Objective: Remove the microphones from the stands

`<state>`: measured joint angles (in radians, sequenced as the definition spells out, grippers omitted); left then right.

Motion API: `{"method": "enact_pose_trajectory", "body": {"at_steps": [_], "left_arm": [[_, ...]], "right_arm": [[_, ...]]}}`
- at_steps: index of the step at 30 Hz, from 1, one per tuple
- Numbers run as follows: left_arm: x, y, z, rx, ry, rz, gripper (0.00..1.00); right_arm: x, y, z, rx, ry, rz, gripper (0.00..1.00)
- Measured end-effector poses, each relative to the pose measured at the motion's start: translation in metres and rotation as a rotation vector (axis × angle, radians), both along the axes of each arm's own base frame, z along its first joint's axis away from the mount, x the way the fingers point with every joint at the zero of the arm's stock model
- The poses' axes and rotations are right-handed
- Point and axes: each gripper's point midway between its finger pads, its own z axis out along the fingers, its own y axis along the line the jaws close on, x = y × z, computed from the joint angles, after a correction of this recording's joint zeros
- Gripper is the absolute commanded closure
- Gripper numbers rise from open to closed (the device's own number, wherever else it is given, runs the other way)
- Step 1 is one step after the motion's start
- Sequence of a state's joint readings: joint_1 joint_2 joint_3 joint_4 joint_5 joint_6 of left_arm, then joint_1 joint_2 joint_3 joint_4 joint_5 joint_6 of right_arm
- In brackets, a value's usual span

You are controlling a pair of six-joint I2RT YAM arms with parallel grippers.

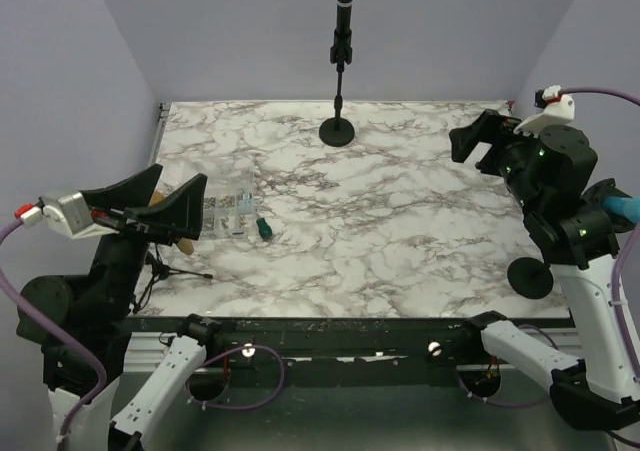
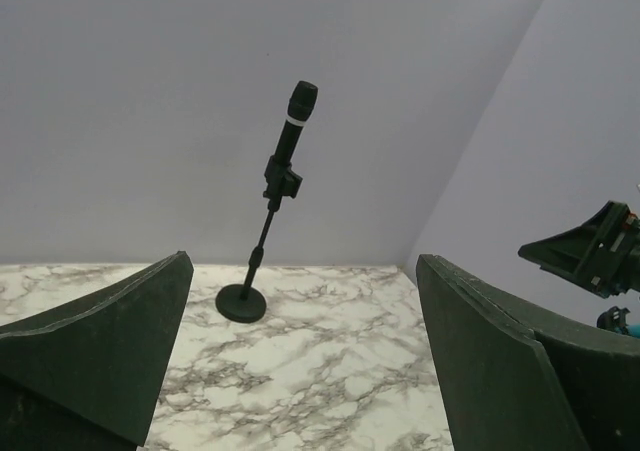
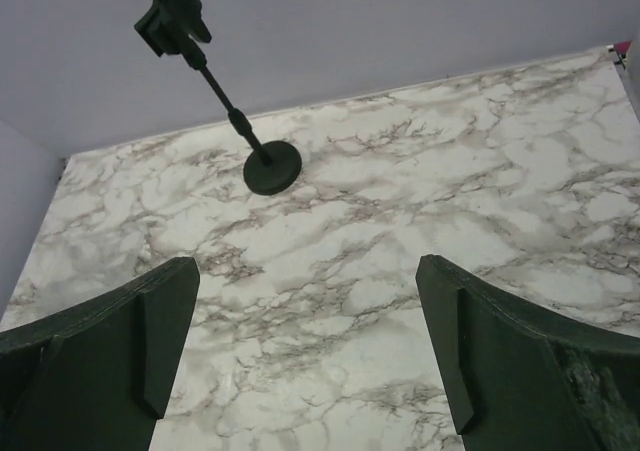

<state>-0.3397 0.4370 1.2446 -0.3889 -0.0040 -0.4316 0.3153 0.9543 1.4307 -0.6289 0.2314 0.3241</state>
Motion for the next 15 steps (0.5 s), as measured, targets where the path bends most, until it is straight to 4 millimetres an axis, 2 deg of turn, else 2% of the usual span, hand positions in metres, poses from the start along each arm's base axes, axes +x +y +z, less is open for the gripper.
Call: {"method": "enact_pose_trajectory", "body": {"at_steps": [3,7,11,15], "left_arm": [[0.017,-0.007,-0.004,0.016,0.035,-0.007,0.01],[0.041,-0.022,-0.011,0.037,0.063,-0.038,0.01],[0.065,-0.04,-0.012,0.055,0.073,-0.088,0.01],[0.093,-0.056,-0.02,0.086,0.106,-0.119,0.01]], "right_arm": [[0.003,0.004,-0.013,-0.005,0.04,0.013,0.0],[0.018,0.012,-0.038,-0.019,0.13,0.028,0.0],[0.032,0.019,-0.078,-0.047,0.255,0.035,0.0],[0.03,0.022,-0.112,-0.066,0.336,0.05,0.0]]}}
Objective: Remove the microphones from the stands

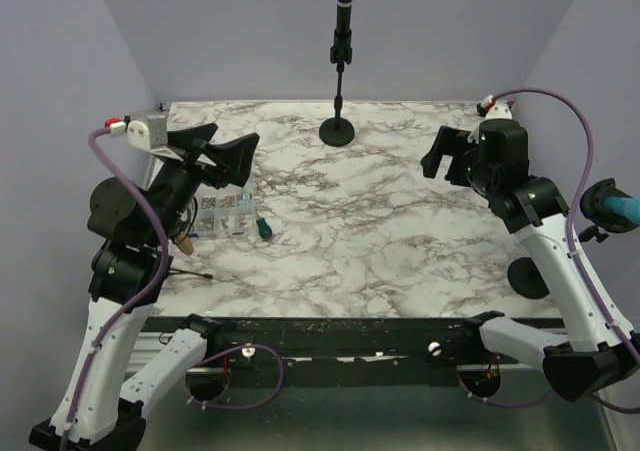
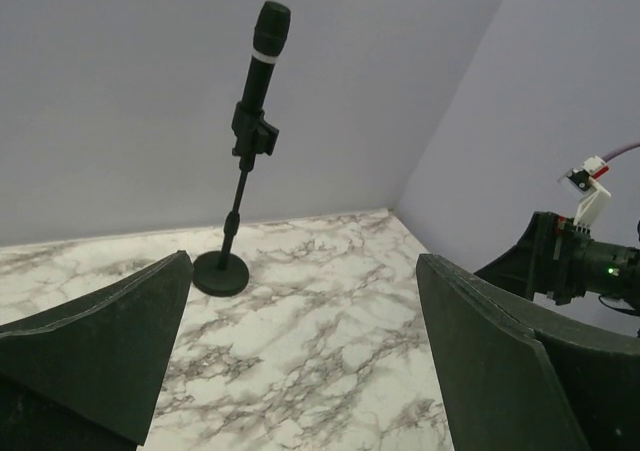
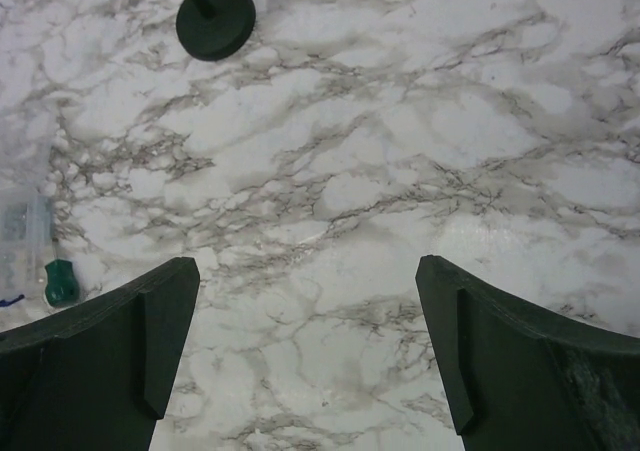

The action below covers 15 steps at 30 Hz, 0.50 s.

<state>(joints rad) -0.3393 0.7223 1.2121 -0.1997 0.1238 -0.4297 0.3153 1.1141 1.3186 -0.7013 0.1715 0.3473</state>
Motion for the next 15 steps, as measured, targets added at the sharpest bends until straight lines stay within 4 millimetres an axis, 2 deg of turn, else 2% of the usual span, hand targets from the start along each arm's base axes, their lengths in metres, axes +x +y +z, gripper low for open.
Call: {"method": "enact_pose_trajectory", "body": {"at_steps": [3,7,12,15], "left_arm": [[0.022,-0.013,-0.018,0.054,0.05,-0.027,0.02],[0.039,-0.027,-0.044,0.113,0.105,-0.072,0.01],[0.043,-0.034,-0.074,0.154,0.128,-0.104,0.02],[0.043,-0.036,-0.086,0.183,0.13,-0.116,0.01]], "right_arm": [[-0.003,0.005,-0.021,0.008,0.044,0.026,0.0],[-0.003,0.029,-0.059,0.082,0.136,0.105,0.0],[0.0,0.06,-0.11,0.189,0.255,0.186,0.0],[0.009,0.072,-0.121,0.242,0.269,0.199,0.0]]}}
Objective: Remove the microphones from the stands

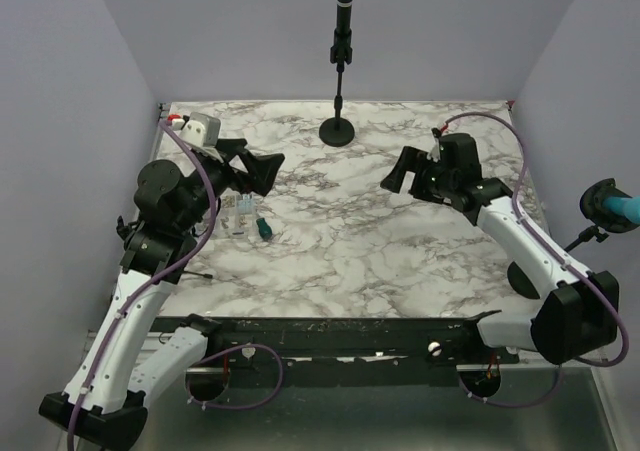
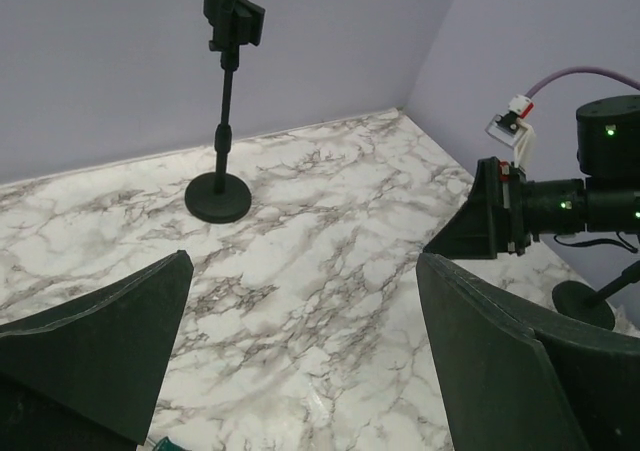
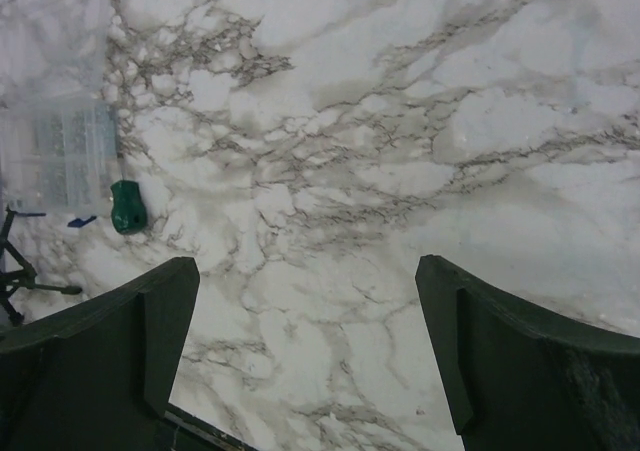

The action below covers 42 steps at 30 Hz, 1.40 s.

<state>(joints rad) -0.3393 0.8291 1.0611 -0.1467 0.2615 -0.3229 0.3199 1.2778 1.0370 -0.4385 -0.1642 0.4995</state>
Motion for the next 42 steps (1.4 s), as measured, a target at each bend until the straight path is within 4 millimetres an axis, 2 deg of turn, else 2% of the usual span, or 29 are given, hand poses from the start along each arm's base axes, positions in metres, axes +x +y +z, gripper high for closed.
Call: {"method": "enact_pose_trajectory", "body": {"at_steps": [4,8,16,21,24,29,32,38,42], "left_arm": [[-0.005,0.001,-0.004,0.016,-0.021,-0.008,0.02],[-0.015,0.006,0.0,0.027,-0.083,-0.003,0.02],[-0.015,0.013,0.004,0.073,-0.158,0.028,0.02],[-0.011,0.012,-0.003,0.089,-0.152,0.031,0.02],[-0.009,0.011,-0.006,0.096,-0.146,0.029,0.02],[-0.007,0.01,-0.009,0.108,-0.154,0.03,0.02],[-0.005,0.009,-0.012,0.115,-0.148,0.029,0.02],[0.0,0.012,-0.014,0.125,-0.142,0.054,0.02],[0.001,0.013,-0.015,0.126,-0.141,0.061,0.02]], "right_arm": [[0.022,0.019,-0.005,0.043,-0.025,0.008,0.0],[0.044,0.041,-0.013,0.042,-0.036,0.027,0.0],[0.104,0.071,-0.015,0.049,-0.189,0.013,0.0],[0.156,0.086,-0.019,0.063,-0.395,0.009,0.0],[0.183,0.092,-0.038,0.036,-0.495,0.016,0.0],[0.242,0.107,-0.066,0.0,-0.581,0.014,0.0],[0.265,0.116,-0.062,-0.001,-0.633,0.02,0.0],[0.307,0.129,-0.023,0.023,-0.799,-0.008,0.0],[0.322,0.134,-0.019,0.028,-0.852,-0.02,0.0]]}}
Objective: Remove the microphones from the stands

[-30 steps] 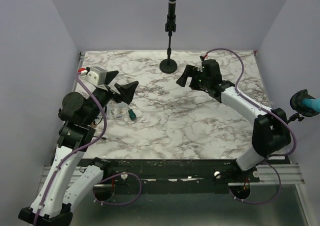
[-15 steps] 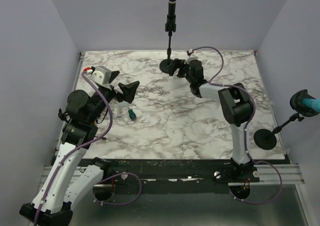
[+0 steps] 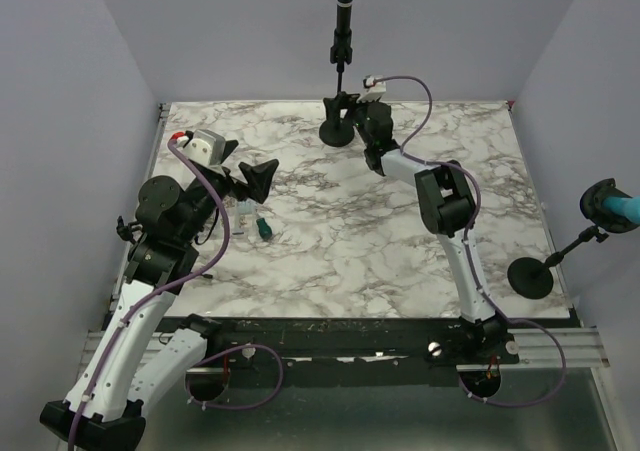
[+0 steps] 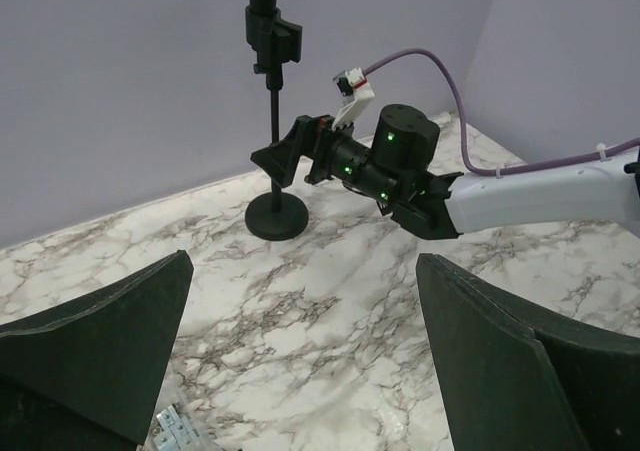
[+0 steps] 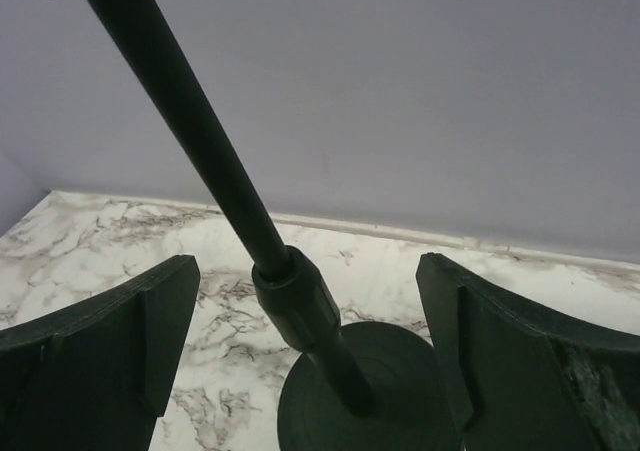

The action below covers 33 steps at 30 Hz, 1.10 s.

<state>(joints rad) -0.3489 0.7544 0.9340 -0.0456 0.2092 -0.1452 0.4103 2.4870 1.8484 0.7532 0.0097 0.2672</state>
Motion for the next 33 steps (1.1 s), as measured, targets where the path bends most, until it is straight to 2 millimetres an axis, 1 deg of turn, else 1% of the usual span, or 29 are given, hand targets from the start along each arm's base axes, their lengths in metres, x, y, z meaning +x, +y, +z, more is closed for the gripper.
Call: {"method": "enact_pose_trajectory", "body": {"at_steps": [1,2,4,5,8,11,12,14,17,21,22,26,33], "left_arm": [[0.0,0.0,0.0,0.0,0.0,0.0,0.02],[0.0,0.0,0.0,0.001,0.0,0.001,0.02],[0.0,0.001,0.0,0.002,-0.002,0.004,0.02],[0.001,0.001,0.0,0.002,-0.002,0.008,0.02],[0.002,0.002,0.0,0.003,-0.003,0.015,0.02],[0.003,0.002,-0.001,0.005,-0.002,0.02,0.02],[0.005,0.002,-0.002,0.006,0.003,0.021,0.02],[0.008,0.001,-0.006,0.01,0.014,0.02,0.02],[0.011,0.0,-0.01,0.014,0.027,0.02,0.02],[0.012,-0.001,-0.01,0.015,0.028,0.02,0.02],[0.012,0.0,-0.01,0.015,0.027,0.02,0.02],[0.013,-0.001,-0.011,0.015,0.029,0.019,0.02],[0.017,-0.004,-0.017,0.02,0.048,0.011,0.03]], "right_arm": [[0.004,0.001,-0.003,0.0,-0.005,-0.004,0.02],[0.008,0.001,-0.005,0.0,-0.011,-0.01,0.06],[0.015,0.002,-0.011,-0.003,-0.021,-0.024,0.16],[0.018,0.002,-0.014,-0.005,-0.026,-0.028,0.2],[0.025,0.004,-0.024,-0.014,-0.042,-0.031,0.23],[0.027,0.005,-0.037,-0.032,-0.039,-0.032,0.25],[0.027,0.005,-0.04,-0.039,-0.037,-0.032,0.29],[0.028,0.004,-0.042,-0.053,-0.04,-0.034,0.35],[0.027,0.006,-0.039,-0.072,-0.058,-0.032,0.47],[0.027,0.008,-0.035,-0.091,-0.078,-0.021,0.66],[0.027,0.009,-0.034,-0.096,-0.081,-0.017,0.69],[0.025,0.008,-0.035,-0.123,-0.099,-0.017,0.76],[0.003,0.002,-0.037,-0.171,-0.088,-0.003,0.82]]}}
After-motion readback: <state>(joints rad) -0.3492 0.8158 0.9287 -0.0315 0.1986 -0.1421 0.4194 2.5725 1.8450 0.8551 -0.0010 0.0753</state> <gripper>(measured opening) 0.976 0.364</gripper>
